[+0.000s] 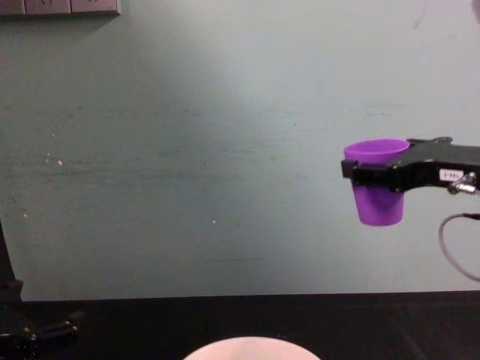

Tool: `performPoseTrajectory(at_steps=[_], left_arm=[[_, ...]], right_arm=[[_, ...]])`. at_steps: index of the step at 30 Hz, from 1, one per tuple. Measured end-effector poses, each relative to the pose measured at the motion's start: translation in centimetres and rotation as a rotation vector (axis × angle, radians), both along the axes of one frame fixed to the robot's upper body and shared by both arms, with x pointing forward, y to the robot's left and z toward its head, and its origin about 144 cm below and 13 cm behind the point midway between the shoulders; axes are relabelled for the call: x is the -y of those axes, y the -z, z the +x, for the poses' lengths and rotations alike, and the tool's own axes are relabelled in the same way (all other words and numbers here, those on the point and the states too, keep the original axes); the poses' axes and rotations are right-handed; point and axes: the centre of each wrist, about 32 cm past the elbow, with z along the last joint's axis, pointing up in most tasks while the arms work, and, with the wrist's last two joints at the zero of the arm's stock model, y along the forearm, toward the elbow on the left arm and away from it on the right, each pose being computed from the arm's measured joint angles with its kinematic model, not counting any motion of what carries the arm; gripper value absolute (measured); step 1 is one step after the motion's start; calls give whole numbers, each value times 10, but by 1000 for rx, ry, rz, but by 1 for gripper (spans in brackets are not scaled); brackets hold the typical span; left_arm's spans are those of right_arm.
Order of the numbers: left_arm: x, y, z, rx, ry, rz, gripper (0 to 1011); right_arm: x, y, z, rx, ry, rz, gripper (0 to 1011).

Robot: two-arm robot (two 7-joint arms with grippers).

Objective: Pick up the cup and pour the mung beans from the cup into the bowl.

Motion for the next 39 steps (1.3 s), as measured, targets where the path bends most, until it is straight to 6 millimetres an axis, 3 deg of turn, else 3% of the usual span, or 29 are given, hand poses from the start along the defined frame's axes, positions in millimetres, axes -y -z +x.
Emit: performPoseTrajectory(at_steps=[12,39], left_arm=[[0,0,0,0,0,0,1000],[0,0,0,0,0,0,1000]], right_arm=[[-14,24,-7,81,-45,-183,736],[-40,48,-38,416,-130,-741,736]])
